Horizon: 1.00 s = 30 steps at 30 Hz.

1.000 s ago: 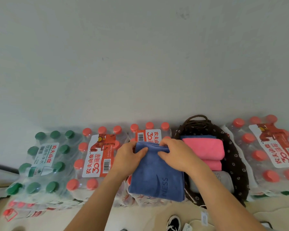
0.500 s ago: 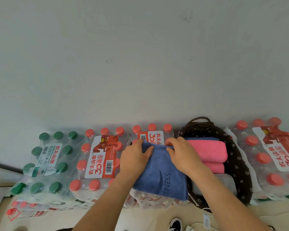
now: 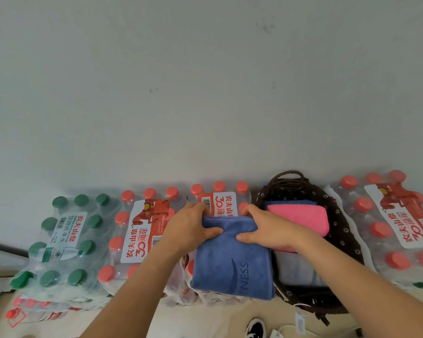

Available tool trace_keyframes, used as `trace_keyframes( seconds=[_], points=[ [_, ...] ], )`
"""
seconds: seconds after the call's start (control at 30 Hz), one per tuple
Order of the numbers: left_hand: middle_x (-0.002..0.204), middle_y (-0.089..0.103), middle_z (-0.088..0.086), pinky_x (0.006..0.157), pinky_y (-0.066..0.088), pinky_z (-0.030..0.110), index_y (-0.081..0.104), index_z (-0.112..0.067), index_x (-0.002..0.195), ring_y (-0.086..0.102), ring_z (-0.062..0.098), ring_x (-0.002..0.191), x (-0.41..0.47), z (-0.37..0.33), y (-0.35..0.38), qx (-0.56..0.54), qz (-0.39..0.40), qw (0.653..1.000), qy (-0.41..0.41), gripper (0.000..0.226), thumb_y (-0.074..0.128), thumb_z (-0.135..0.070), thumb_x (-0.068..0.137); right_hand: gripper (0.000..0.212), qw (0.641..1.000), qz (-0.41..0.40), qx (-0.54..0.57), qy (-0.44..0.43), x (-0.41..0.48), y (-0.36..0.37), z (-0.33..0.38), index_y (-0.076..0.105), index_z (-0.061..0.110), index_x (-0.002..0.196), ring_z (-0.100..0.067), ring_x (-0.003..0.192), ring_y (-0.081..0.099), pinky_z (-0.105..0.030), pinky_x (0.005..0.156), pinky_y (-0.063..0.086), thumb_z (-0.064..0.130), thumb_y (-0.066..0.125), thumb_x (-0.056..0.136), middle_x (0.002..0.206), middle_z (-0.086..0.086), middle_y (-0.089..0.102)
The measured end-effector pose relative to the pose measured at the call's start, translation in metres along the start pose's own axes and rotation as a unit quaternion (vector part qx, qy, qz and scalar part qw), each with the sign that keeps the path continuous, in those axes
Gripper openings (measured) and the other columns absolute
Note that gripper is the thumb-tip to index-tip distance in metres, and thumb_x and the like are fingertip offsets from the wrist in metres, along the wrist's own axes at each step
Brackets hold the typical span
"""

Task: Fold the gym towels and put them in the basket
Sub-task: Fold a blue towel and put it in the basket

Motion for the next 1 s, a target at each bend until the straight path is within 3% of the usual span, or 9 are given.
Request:
trace_keyframes(
  seconds=[0.1, 0.2, 0.27, 0.4, 0.53, 0.63, 0.77, 0.87, 1.0],
  points=[
    [0.105, 0.062, -0.007, 0.076, 0.052, 0.023, 0.051, -0.024, 0.108, 0.061, 0.010, 0.088, -0.004, -0.001, 0.004, -0.079, 0.046, 0.996, 0.010, 0.042, 0.075, -0.038, 0.076, 0.035, 0.999, 0.043, -0.016, -0.009, -0.001, 0.003, 0.010, 0.046, 0.022, 0.104, -0.014, 0.095, 0.060, -0.033, 0.083, 0.051, 0.037, 0.070, 0.082, 0.106, 0.001, 0.060],
    [0.126, 0.061, -0.007, 0.095, 0.051, 0.029, 0.053, -0.020, 0.131, 0.060, 0.010, 0.109, -0.014, -0.005, 0.017, -0.238, 0.161, 0.958, 0.010, 0.063, 0.079, -0.032, 0.074, 0.015, 0.994, 0.102, -0.011, -0.037, -0.011, 0.009, 0.024, 0.060, 0.021, 0.093, -0.013, 0.086, 0.062, -0.027, 0.073, 0.049, 0.028, 0.070, 0.084, 0.093, 0.005, 0.065],
    [0.117, 0.068, -0.004, 0.097, 0.050, 0.032, 0.066, -0.018, 0.118, 0.063, 0.011, 0.108, -0.025, -0.015, 0.011, -0.324, 0.221, 0.919, 0.042, 0.044, 0.077, -0.027, 0.076, 0.006, 0.986, 0.157, 0.025, -0.042, -0.026, 0.005, 0.035, 0.064, 0.024, 0.086, -0.009, 0.082, 0.063, -0.022, 0.070, 0.049, 0.026, 0.069, 0.086, 0.088, 0.008, 0.068],
    [0.084, 0.069, 0.005, 0.081, 0.049, 0.036, 0.071, -0.008, 0.087, 0.063, 0.014, 0.082, -0.019, -0.022, -0.054, -0.405, 0.093, 0.908, 0.049, 0.019, 0.078, -0.017, 0.072, 0.018, 0.993, 0.098, 0.029, -0.056, -0.039, -0.050, 0.064, 0.069, 0.015, 0.090, -0.013, 0.080, 0.068, -0.029, 0.073, 0.051, 0.033, 0.069, 0.086, 0.086, 0.002, 0.072],
    [0.081, 0.069, -0.003, 0.070, 0.051, 0.023, 0.069, -0.016, 0.087, 0.062, 0.011, 0.074, -0.025, -0.056, -0.141, -0.288, -0.152, 0.934, 0.145, 0.022, 0.071, 0.001, 0.072, 0.013, 0.974, -0.147, -0.096, -0.146, -0.046, -0.120, 0.105, 0.067, 0.013, 0.085, -0.014, 0.067, 0.056, -0.031, 0.062, 0.042, 0.026, 0.067, 0.086, 0.074, 0.000, 0.063],
    [0.085, 0.065, -0.005, 0.066, 0.048, 0.020, 0.063, -0.018, 0.088, 0.058, 0.011, 0.075, -0.044, -0.072, -0.147, -0.147, -0.250, 0.934, 0.210, 0.030, 0.063, 0.002, 0.066, 0.016, 0.901, -0.307, -0.213, -0.220, -0.065, -0.125, 0.116, 0.068, 0.016, 0.095, -0.022, 0.084, 0.062, -0.038, 0.072, 0.050, 0.014, 0.064, 0.079, 0.091, -0.001, 0.068],
    [0.074, 0.050, -0.004, 0.052, 0.036, 0.026, 0.050, -0.018, 0.077, 0.044, 0.015, 0.065, -0.056, -0.055, -0.051, 0.014, -0.182, 0.950, 0.253, 0.020, 0.052, -0.005, 0.061, 0.038, 0.832, -0.340, -0.356, -0.257, -0.067, -0.036, 0.082, 0.073, 0.014, 0.097, -0.026, 0.100, 0.066, -0.038, 0.081, 0.054, 0.014, 0.044, 0.073, 0.102, -0.005, 0.072],
    [0.080, 0.054, -0.003, 0.057, 0.045, 0.030, 0.052, -0.018, 0.078, 0.047, 0.016, 0.070, -0.074, -0.037, 0.002, 0.027, -0.150, 0.955, 0.256, 0.018, 0.059, -0.007, 0.065, 0.040, 0.843, -0.309, -0.353, -0.263, -0.067, 0.025, 0.051, 0.073, 0.014, 0.107, -0.022, 0.112, 0.064, -0.034, 0.090, 0.051, 0.016, 0.043, 0.080, 0.116, -0.004, 0.069],
    [0.095, 0.062, -0.001, 0.074, 0.050, 0.025, 0.067, -0.015, 0.105, 0.055, 0.016, 0.084, -0.081, -0.042, 0.011, 0.067, -0.144, 0.951, 0.264, 0.031, 0.055, -0.015, 0.076, 0.038, 0.856, -0.310, -0.317, -0.266, -0.069, 0.032, 0.044, 0.071, 0.012, 0.108, -0.023, 0.117, 0.061, -0.036, 0.092, 0.051, 0.017, 0.046, 0.081, 0.122, -0.006, 0.066]
  ],
)
Point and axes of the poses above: each hand's wrist, its own x-axis towards the middle knuckle, its own y-axis out of the palm, z = x × y, the point moved 10 cm from there along x, towards the middle knuckle
